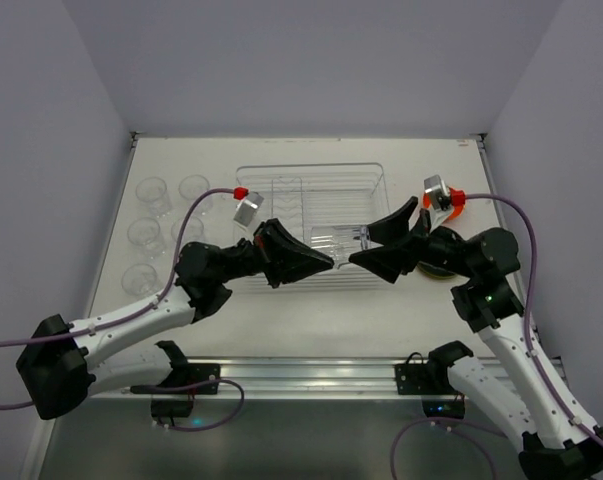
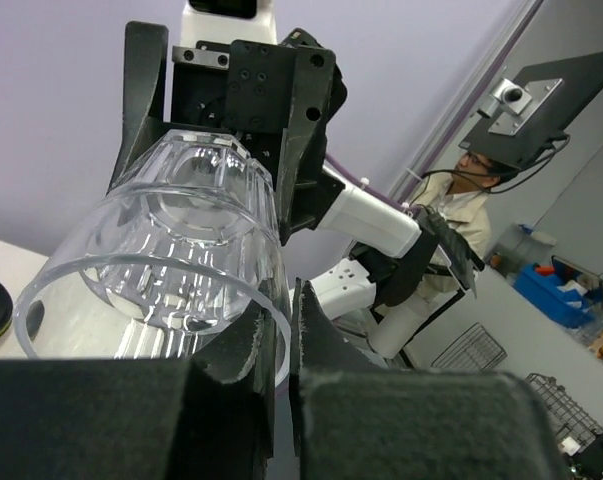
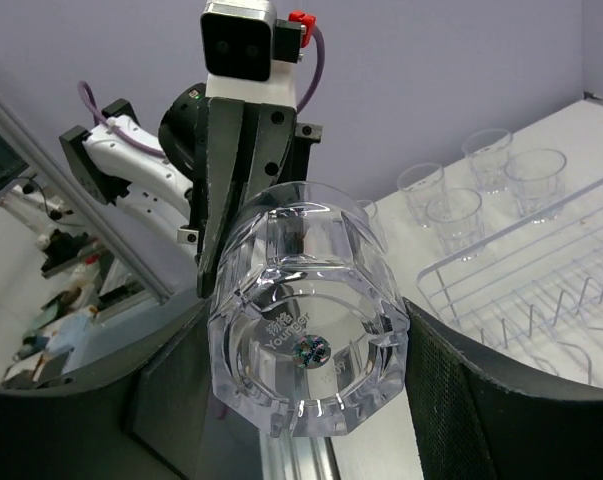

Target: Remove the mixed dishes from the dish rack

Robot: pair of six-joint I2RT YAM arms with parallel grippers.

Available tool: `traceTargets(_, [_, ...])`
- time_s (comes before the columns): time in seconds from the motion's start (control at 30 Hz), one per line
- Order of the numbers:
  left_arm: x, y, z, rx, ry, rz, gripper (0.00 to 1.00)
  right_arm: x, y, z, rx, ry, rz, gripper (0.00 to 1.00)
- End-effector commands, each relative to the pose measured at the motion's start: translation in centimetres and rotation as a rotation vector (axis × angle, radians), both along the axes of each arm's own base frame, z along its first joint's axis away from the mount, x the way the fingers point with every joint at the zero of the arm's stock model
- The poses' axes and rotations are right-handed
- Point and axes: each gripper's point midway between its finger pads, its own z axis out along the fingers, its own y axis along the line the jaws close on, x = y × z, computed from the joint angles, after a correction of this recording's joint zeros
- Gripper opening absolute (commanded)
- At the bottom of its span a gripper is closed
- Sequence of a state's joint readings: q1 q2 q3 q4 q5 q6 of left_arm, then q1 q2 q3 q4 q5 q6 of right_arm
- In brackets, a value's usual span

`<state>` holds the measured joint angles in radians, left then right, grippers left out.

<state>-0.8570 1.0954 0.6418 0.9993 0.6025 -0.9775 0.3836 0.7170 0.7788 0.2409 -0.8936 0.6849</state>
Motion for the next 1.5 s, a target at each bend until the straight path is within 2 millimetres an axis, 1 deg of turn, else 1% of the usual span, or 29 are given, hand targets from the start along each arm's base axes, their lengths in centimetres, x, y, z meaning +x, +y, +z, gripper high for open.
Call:
traceTargets(0.0, [-0.8,0.5,3.3,-0.094,-0.104,0.013,0.0,-0.9,-0.1,1.1,0.024,-0.056,0.019,0.19])
traceTargets(0.03, [-0.6,0.8,3.4,-0.093,-0.094,0.038,0.0,-0.7,-0.3,1.1,0.018,-0.057,-0.001,0.26])
traceTargets(0.07, [-0.2,0.7,3.1,-0.073,-0.086,0.062,0.0,-0.3,-0.3,0.5,-0.002,-0.026,-0.019,0.35])
traceTargets(0.1, [0.6,0.3,1.7,0.002,-0.068,0.101,0.0,0.4,-0.5,0.7,-0.011,-0.046,-0.069,0.77])
traceTargets(0.13, [1.5,0.7,1.9,0.02,-0.054,0.167,0.0,1.2,-0.8,-0.4,-0.044,0.003,-0.114,0.99])
traceTargets(0.17, [2.5,1.0,2.5,0.057,-0.102,0.251,0.0,2.3,-1.2,-0.9,-0.063,0.027,-0.182,0.99])
traceTargets(0.2, [3.7,1.4,-0.6,0.226,-0.023,0.318,0.0,5.4,-3.0,-0.7,-0.08,0.036,-0.392,0.99])
traceTargets(0.23, [6.3,2.7,-1.4,0.287,0.03,0.484,0.0,7.3,-4.6,-3.2,-0.152,0.151,-0.532,0.99])
traceTargets(0.27, [7.5,3.9,-2.6,0.365,0.065,0.573,0.0,9.2,-6.5,-4.2,-0.18,0.208,-0.683,0.99])
traceTargets(0.3, [8.1,6.1,-5.6,0.537,0.144,0.665,0.0,10.5,-8.4,-4.7,-0.193,0.254,-0.818,0.99])
traceTargets(0.33, [10.2,10.2,-7.8,0.684,0.233,0.89,0.0,12.4,-11.5,-6.5,-0.243,0.295,-1.02,0.99])
traceTargets(0.37, [9.5,10.9,-10.0,0.775,0.266,0.884,0.0,12.7,-11.5,-7.1,-0.259,0.306,-1.023,0.99])
traceTargets(0.4, [9.6,12.3,-9.9,0.821,0.294,0.937,0.0,13.0,-11.7,-7.6,-0.268,0.317,-1.041,0.99])
traceTargets(0.43, [9.8,14.1,-10.6,0.883,0.319,1.009,0.0,13.2,-11.5,-8.1,-0.28,0.328,-1.038,0.99])
traceTargets(0.47, [9.3,15.1,-11.5,0.942,0.358,1.032,0.0,13.6,-11.2,-8.9,-0.302,0.347,-1.026,0.99])
traceTargets(0.5, [8.2,17.1,-14.0,1.1,0.396,1.047,0.0,13.9,-10.9,-9.1,-0.311,0.354,-1.018,0.99])
traceTargets(0.53, [8.3,18.5,-13.7,1.14,0.411,1.104,0.0,14.1,-10.8,-9.5,-0.321,0.364,-1.016,0.99])
traceTargets(0.57, [7.9,19.5,-14.5,1.186,0.458,1.142,0.0,14.4,-10.6,-10.1,-0.338,0.379,-1.015,0.99])
traceTargets(0.6, [7.1,21.4,-15.9,1.303,0.485,1.178,0.0,14.5,-10.6,-10.2,-0.342,0.381,-1.013,0.99])
traceTargets(0.67, [7.0,23.6,-16.7,1.377,0.516,1.256,0.0,14.3,-10.7,-10.1,-0.348,0.371,-1.012,0.99])
traceTargets(0.77, [8.2,25.4,-18.8,1.417,0.551,1.259,0.0,13.9,-11.4,-10.7,-0.353,0.357,-1.036,0.99])
traceTargets(0.8, [8.6,26.3,-19.2,1.394,0.619,1.25,0.0,13.6,-11.6,-10.2,-0.338,0.341,-1.041,0.99])
traceTargets(0.87, [9.4,26.7,-19.6,1.382,0.606,1.233,0.0,13.3,-11.7,-9.9,-0.332,0.327,-1.04,0.99])
traceTargets(0.93, [10.0,27.9,-20.8,1.407,0.661,1.226,0.0,13.0,-11.7,-9.4,-0.317,0.312,-1.036,0.99])
traceTargets(0.97, [10.3,28.4,-22.4,1.475,0.675,1.192,0.0,13.0,-11.8,-9.4,-0.315,0.31,-1.036,0.99])
traceTargets(1.0, [10.4,28.7,-23.2,1.479,0.722,1.167,0.0,12.9,-11.7,-9.4,-0.315,0.308,-1.03,0.99])
traceTargets(1.2, [11.8,27.8,-25.5,1.506,0.751,1.07,0.0,12.6,-11.3,-9.3,-0.314,0.297,-1.002,0.99])
traceTargets(1.37, [12.3,27.5,-27.4,1.533,0.782,0.995,0.0,12.4,-10.8,-9.2,-0.31,0.284,-0.972,0.99])
traceTargets(1.47, [12.6,28.0,-28.6,1.582,0.825,0.982,0.0,12.4,-10.7,-9.2,-0.31,0.283,-0.966,0.99])
